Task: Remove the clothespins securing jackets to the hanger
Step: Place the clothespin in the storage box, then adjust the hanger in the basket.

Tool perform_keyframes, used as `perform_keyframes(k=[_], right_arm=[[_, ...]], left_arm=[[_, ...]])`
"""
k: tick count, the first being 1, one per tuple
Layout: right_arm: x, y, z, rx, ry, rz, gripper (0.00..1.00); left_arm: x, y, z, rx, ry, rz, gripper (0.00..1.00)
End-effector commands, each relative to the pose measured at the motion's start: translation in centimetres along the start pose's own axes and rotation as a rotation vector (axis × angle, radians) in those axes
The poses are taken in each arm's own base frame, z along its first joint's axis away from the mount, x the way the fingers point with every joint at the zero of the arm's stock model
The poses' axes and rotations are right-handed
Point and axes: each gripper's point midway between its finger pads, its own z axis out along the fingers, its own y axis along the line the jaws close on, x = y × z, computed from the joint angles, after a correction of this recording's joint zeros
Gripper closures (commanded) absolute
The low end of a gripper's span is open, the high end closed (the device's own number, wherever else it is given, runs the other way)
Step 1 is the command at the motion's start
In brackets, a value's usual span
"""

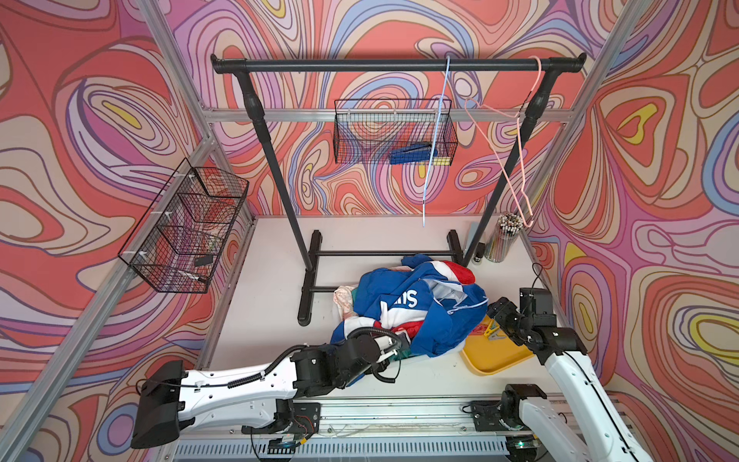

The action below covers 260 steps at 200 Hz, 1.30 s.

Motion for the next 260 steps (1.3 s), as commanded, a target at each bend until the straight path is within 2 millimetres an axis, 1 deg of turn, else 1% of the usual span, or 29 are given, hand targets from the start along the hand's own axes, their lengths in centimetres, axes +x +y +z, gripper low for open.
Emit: perform_keyframes(k=[1,18,33,48,61,73,91,105,128,144,156,167,182,196,220,260], right_arm=[[-1.9,2.6,-2.6,-0.118,-0.092,-0.066,0.24],[-2.6,4.6,-4.6,-0.218,-0.151,-0.12,0.31],[-3.2,7.3,-6.6,-0.344,-0.196,-0.188,0.36],[-3.1,10.4,-8.5,-0.505,-0.211,-0.257,0.37],[-2.8,12.7,-9.5,-0.606,-0.204,-0.306,0.37],[-2.4,14.8,-10.7,-0.692,-0.211,-0.358,0.35],[-1.2,17.7,-12.0,-0.796,-0.217,-0.449,0.3],[0.4,19.8,-12.7,-0.863,-0.208,-0.522,0.28],[3.3,22.8,-13.0,-0.929,-0.202,-0.628,0.26],[4.3,24.4,-13.0,-0.957,-0.209,-0.657,0.26],[4.7,25.5,-12.8,-0.986,-0.207,-0.66,0.26],[4.8,26.1,-12.0,-0.973,-0.204,-0.652,0.27],[4.2,26.4,-10.8,-0.919,-0.225,-0.643,0.3],[3.7,26.6,-10.5,-0.906,-0.251,-0.634,0.33],[4.0,27.4,-9.5,-0.896,-0.235,-0.651,0.4],[3.8,28.3,-9.7,-0.913,-0.243,-0.644,0.51]], left_arm=[[-0.7,0.8,-0.8,0.065,-0.006,-0.143,1.0],[-0.6,1.8,-1.0,0.087,-0.008,-0.24,1.0],[-0.1,2.8,-0.9,0.093,0.003,-0.313,1.0],[0.3,3.4,-0.9,0.11,0.01,-0.379,1.0],[0.3,3.8,-0.9,0.122,0.004,-0.42,1.0],[0.3,4.3,-0.8,0.128,-0.003,-0.451,1.0],[0.8,4.9,-0.4,0.137,0.008,-0.493,1.0],[1.2,5.3,-0.1,0.148,0.017,-0.534,1.0],[1.1,5.4,0.0,0.169,0.008,-0.561,1.0],[1.3,5.5,0.1,0.169,0.012,-0.57,1.0],[1.5,5.6,0.2,0.169,0.017,-0.574,1.0],[1.7,5.5,0.3,0.169,0.022,-0.574,1.0],[1.7,5.3,0.3,0.18,0.023,-0.57,1.0],[1.7,5.3,0.2,0.182,0.02,-0.573,1.0],[1.9,5.1,0.2,0.187,0.021,-0.568,1.0],[2.2,4.9,0.4,0.191,0.03,-0.563,1.0]])
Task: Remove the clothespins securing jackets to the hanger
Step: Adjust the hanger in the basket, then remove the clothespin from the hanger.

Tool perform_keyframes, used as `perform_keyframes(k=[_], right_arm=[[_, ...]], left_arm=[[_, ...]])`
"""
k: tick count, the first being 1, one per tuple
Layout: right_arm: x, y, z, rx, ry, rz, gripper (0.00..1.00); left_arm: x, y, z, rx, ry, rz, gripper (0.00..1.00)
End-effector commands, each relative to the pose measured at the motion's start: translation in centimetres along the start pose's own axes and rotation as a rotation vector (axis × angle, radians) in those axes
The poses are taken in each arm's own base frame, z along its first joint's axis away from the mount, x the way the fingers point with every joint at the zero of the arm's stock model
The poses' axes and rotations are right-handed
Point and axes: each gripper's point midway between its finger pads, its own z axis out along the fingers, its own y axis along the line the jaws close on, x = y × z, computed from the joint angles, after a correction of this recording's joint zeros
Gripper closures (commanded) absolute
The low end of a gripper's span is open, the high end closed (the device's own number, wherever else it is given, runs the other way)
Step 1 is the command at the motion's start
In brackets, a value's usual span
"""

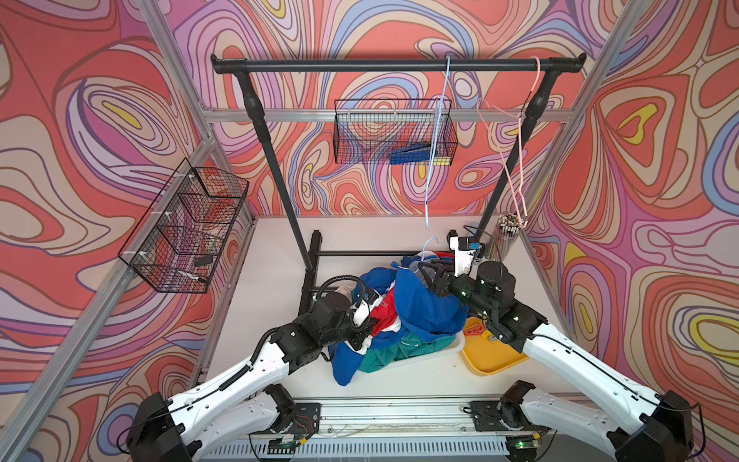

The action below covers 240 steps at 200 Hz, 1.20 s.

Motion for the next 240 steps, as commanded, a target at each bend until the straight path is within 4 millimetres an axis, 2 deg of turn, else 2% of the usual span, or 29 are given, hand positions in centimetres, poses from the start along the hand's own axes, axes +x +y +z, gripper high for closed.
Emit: perform_keyframes(k=[1,25,65,79,87,100,109,122,135,162,183,210,240], right_arm=[[-2.2,0.9,0.1,-0.015,-0.06,-0.014,0.51],[-1.9,1.1,0.6,-0.027,-0.04,-0.009,0.61],[-1.3,1.7,1.2,-0.057,-0.017,-0.001,0.87],[-1.2,1.8,1.2,-0.066,-0.009,0.0,1.0],[-1.0,1.9,1.2,-0.069,-0.004,-0.002,1.0],[-0.8,1.8,1.2,-0.068,0.005,-0.001,1.0],[-0.8,1.8,1.2,-0.066,0.006,0.001,1.0],[-0.6,1.7,1.2,-0.064,0.011,0.002,1.0],[-0.4,1.7,1.2,-0.065,0.015,0.002,1.0],[0.0,1.8,1.5,-0.076,0.033,0.002,1.0],[0.3,1.9,1.7,-0.088,0.046,0.001,1.0],[0.7,2.3,2.1,-0.113,0.064,-0.005,1.0],[0.9,2.4,2.4,-0.121,0.075,-0.002,1.0]], left_arm=[[0.4,0.5,0.2,-0.017,0.015,-0.023,1.0],[0.2,0.5,0.1,-0.014,0.006,-0.029,1.0],[-0.2,0.4,0.0,-0.011,-0.002,-0.032,1.0],[-0.6,0.4,-0.2,-0.015,-0.012,-0.033,1.0],[-1.1,0.5,-0.4,-0.02,-0.018,-0.035,1.0],[-2.1,0.5,-1.0,-0.026,-0.029,-0.033,0.81],[-3.0,0.5,-1.5,-0.036,-0.05,-0.03,0.63],[-3.2,0.5,-2.4,-0.046,-0.046,-0.027,0.43],[-3.9,0.3,-3.7,-0.042,-0.073,-0.024,0.29],[-5.1,-0.5,-6.3,-0.025,-0.155,-0.012,0.1],[-5.8,0.0,-7.2,-0.046,-0.174,-0.01,0.08],[-7.1,0.4,-7.4,-0.002,-0.227,-0.034,0.08],[-8.8,1.4,-7.0,0.053,-0.282,-0.094,0.16]])
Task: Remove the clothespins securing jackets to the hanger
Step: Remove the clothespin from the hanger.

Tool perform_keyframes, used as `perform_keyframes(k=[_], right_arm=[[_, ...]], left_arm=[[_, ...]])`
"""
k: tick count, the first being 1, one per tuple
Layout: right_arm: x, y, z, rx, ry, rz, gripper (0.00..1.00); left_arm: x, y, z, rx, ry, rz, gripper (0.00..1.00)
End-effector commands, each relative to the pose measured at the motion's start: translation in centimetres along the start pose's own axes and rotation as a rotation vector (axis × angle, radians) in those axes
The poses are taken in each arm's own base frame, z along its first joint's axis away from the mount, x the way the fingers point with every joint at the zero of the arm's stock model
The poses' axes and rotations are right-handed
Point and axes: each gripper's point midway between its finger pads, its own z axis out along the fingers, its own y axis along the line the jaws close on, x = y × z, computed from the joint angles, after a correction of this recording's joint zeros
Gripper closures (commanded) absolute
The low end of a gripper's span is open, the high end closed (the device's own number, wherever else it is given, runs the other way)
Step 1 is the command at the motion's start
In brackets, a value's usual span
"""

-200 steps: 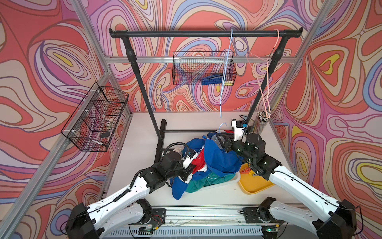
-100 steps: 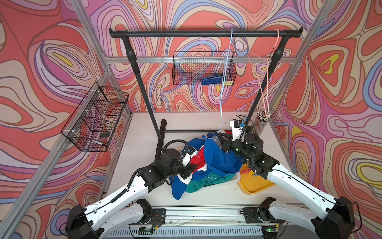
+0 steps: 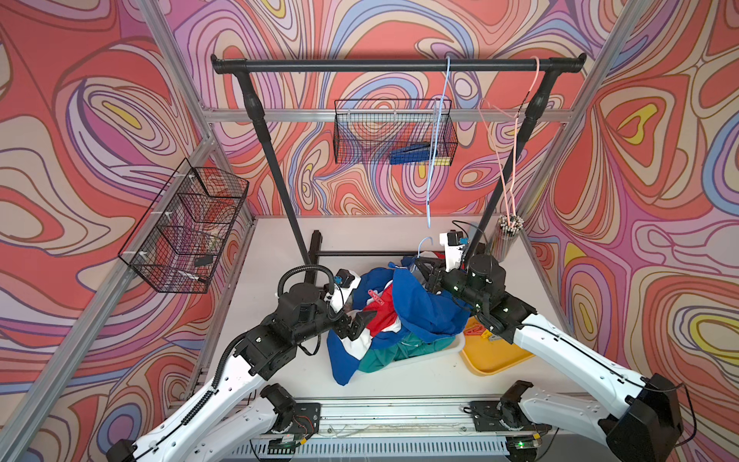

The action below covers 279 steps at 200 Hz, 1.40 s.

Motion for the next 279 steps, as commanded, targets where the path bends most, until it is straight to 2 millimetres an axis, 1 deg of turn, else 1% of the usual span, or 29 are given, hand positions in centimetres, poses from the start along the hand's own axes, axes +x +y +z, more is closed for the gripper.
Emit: perform_keyframes(k=[1,16,34,68,104,144,177,200,250,272,279], right_arm=[[0.5,1.0,0.3,-0.048,0.034,0.02,1.0],[0.5,1.1,0.4,-0.05,0.036,0.019,1.0],[0.7,1.0,0.5,-0.051,0.047,0.02,1.0],[0.8,1.0,0.6,-0.051,0.045,0.023,1.0],[1.0,1.0,1.0,-0.058,0.054,0.027,1.0],[0.7,1.1,1.0,-0.059,0.048,0.025,1.0],[0.8,1.0,1.1,-0.054,0.051,0.029,1.0],[0.8,1.0,1.1,-0.053,0.051,0.031,1.0],[0.7,0.9,1.1,-0.046,0.049,0.03,1.0],[0.7,0.8,1.2,-0.043,0.053,0.03,1.0],[0.8,0.8,1.2,-0.043,0.056,0.03,1.0]], left_arm=[[-2.0,-0.5,0.4,0.089,-0.061,-0.044,0.16],[-2.4,-0.5,0.9,0.109,-0.057,-0.054,0.19],[-2.7,-1.1,1.2,0.154,-0.064,-0.054,0.22],[-2.6,-1.4,1.9,0.185,-0.03,-0.061,0.31],[-2.8,-1.2,1.9,0.177,-0.033,-0.067,0.48],[-2.1,-0.8,2.2,0.158,0.004,-0.081,0.55],[-1.8,-0.7,2.5,0.153,0.015,-0.097,0.55],[-1.6,-0.6,2.7,0.153,0.03,-0.101,0.58],[-1.4,-0.5,2.8,0.148,0.036,-0.115,0.68],[-1.5,-0.3,2.8,0.138,0.031,-0.119,0.76],[-1.4,-0.3,2.8,0.134,0.032,-0.124,0.8]])
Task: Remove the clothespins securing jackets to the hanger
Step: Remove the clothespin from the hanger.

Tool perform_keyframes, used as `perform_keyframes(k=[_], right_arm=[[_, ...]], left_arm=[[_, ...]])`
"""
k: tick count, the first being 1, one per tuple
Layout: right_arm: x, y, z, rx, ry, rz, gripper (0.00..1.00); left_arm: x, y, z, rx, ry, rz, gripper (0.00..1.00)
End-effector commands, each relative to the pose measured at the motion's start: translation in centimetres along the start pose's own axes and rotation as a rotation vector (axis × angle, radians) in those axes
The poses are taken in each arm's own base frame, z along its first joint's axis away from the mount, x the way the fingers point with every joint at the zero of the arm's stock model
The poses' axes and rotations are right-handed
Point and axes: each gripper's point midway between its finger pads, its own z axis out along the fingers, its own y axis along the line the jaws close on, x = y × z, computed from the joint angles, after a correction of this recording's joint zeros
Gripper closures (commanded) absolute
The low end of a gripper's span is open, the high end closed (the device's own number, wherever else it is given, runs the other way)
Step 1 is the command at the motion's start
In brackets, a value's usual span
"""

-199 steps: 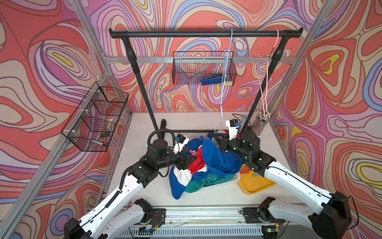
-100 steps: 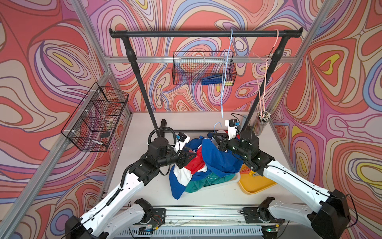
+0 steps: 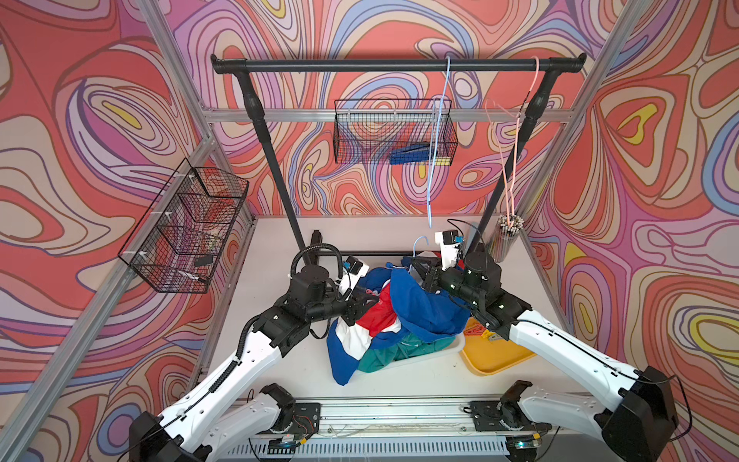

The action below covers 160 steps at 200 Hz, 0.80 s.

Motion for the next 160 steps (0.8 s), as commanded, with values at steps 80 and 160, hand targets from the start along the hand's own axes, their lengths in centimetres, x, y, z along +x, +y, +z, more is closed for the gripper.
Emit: perform_keyframes(k=[80,160], right_arm=[[1.4,0.2,1.2,-0.017,0.066,0.036,1.0],[1.9,-0.3,1.9,0.0,0.083,0.04,0.94]], left_arm=[[-2.3,0.1,-0.9,-0.038,-0.024,-0.101,1.0],[-3.4,0.7,-3.9,-0.171,-0.011,-0.103,1.0]])
